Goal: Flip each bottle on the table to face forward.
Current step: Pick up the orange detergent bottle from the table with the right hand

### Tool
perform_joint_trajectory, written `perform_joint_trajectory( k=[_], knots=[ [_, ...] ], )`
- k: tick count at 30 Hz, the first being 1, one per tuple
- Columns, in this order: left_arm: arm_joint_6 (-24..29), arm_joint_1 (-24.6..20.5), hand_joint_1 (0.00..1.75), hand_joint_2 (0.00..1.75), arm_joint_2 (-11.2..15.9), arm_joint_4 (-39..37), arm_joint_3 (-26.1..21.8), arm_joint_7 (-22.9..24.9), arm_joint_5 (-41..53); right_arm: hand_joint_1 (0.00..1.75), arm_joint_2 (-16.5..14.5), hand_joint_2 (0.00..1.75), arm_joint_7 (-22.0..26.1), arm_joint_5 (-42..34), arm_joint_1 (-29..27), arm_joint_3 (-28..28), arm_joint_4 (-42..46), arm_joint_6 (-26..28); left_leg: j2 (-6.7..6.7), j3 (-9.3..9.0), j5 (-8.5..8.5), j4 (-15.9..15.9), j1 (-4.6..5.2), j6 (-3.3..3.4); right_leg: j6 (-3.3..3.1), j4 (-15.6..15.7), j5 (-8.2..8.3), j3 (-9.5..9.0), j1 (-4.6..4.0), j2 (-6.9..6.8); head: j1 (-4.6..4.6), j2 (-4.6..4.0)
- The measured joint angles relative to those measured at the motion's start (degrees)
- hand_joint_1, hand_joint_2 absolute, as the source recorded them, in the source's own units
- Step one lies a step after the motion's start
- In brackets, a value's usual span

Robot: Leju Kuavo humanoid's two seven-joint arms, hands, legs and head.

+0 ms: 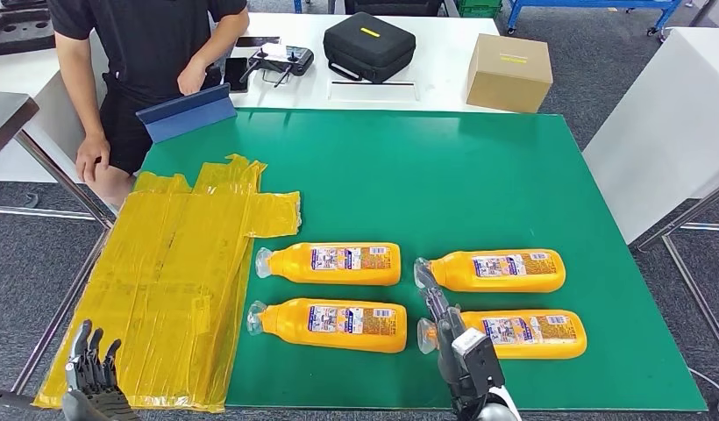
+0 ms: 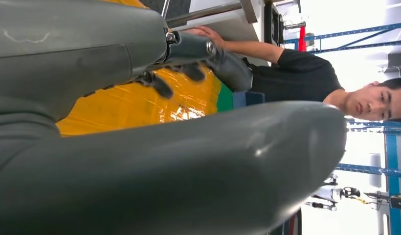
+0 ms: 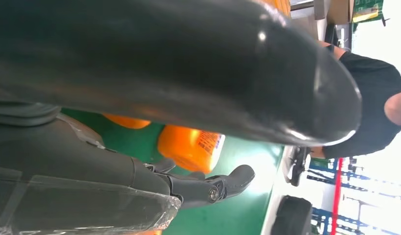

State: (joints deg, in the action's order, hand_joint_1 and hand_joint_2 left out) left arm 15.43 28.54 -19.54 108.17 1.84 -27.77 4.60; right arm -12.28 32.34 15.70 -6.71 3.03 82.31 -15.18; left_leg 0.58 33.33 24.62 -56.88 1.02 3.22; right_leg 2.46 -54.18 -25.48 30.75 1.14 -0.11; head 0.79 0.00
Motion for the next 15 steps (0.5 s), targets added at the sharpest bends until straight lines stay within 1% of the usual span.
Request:
perform_joint_trajectory(
  k=[2,5,9,13,15],
  knots=[
    [-0.49,0.17,0.00,0.00,0.00,0.27,-0.03,-0.01,-0.12,0.00,0.01,0.00,-0.07,1.00,-0.01,-0.19,1.30,0.53,0.00,0.00,0.00,0.00,0.00,0.00,0.00,0.00,0.00,0.00,0.00,0.00,0.00,0.00],
    [-1.37,0.47,0.00,0.00,0.00,1.01,-0.12,0.49,0.21,0.00,0.11,0.00,-1.45,2.92,-0.15,-0.55,4.57,1.57,0.00,0.00,0.00,0.00,0.00,0.00,0.00,0.00,0.00,0.01,0.00,0.00,0.00,0.00],
    [-3.20,1.19,0.00,0.00,0.00,2.04,-0.36,2.21,2.69,0.00,0.38,0.00,-3.77,7.94,-0.78,-0.48,9.08,4.15,0.00,-0.01,0.00,0.00,0.00,0.00,0.00,0.00,0.00,0.03,0.00,0.00,0.01,0.00],
    [-6.96,2.40,0.00,0.00,0.00,3.25,-1.40,2.99,4.40,0.00,0.61,1.75,-5.37,13.56,-2.61,1.93,14.98,5.75,0.01,-0.01,0.02,0.00,0.01,0.00,0.00,0.02,-0.01,0.24,0.01,-0.01,0.01,0.00],
    [-9.42,2.65,0.00,0.00,0.00,3.51,-2.20,3.02,4.52,0.00,0.50,1.75,-5.56,16.08,-3.86,4.38,18.50,5.58,0.02,0.00,0.04,0.00,0.02,0.00,0.00,0.02,-0.03,0.34,0.01,-0.01,0.01,0.00]
  ],
)
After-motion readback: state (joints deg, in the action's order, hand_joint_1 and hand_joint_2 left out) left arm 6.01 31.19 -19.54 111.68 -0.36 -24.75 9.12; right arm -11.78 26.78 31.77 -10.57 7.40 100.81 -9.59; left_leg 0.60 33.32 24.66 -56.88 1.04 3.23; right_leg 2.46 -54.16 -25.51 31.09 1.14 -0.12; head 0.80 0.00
